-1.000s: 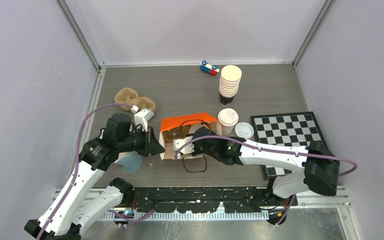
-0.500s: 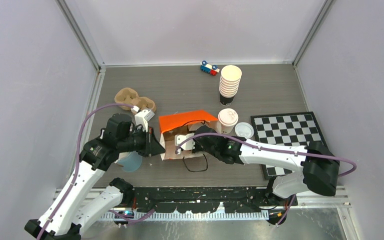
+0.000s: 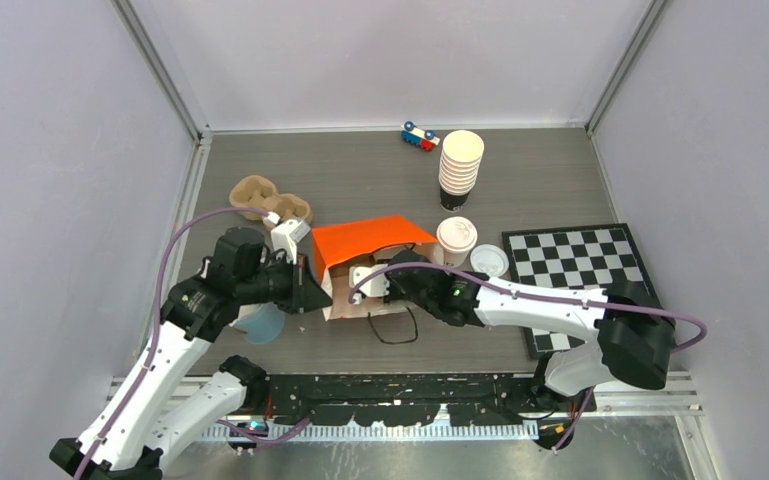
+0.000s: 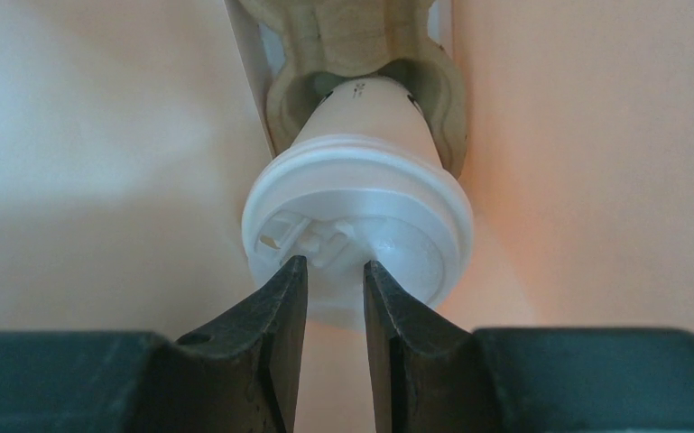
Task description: Pack the takeout coffee
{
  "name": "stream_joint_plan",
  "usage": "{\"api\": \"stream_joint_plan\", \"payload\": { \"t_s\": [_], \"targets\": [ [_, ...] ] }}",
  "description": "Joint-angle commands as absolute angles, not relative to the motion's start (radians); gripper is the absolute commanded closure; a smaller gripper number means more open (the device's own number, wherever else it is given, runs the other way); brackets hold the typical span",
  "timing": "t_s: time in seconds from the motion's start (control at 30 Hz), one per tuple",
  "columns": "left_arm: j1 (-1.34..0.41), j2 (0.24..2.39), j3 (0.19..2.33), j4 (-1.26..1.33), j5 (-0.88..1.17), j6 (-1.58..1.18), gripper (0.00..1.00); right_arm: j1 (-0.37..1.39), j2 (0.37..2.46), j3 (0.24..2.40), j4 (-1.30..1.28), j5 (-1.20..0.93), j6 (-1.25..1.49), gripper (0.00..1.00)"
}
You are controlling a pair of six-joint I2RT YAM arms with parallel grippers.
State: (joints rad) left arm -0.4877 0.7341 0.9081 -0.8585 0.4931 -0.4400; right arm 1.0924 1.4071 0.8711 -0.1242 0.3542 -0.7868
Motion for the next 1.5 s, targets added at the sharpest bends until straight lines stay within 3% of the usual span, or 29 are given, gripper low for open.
{"api": "stream_joint_plan", "payload": {
  "t_s": [0.0,0.67,1.0,1.1,1.23,1.47],
  "targets": [
    [-0.483,0.715,0.909,-0.818,0.537,-0.449,1.00,1.076,1.423,0.875,-0.075,0.373,-0.762,0.65],
    [-0.483,0.750,0.947,-0.819,0.491,-0.460,1.00,1.093,1.241,0.927,-0.347,0.286,-0.741,0.57],
    [-0.483,0.794,0.992,-0.848,0.483,-0.480,1.00,1.121,1.213,1.127,-0.590,0.182,-0.659,0.56],
    [-0.483,0.808,1.013,-0.861,0.472,-0.496,1.00,1.124,1.187,1.171,-0.646,0.144,-0.613,0.51],
    [-0.483,0.827,1.039,-0.871,0.477,-0.521,1.00,1.125,1.175,1.250,-0.723,0.096,-0.547,0.36],
    [-0.483,0.874,1.085,-0.894,0.475,-0.562,1.00,1.125,1.158,1.382,-0.776,0.014,-0.434,0.25]
  ]
}}
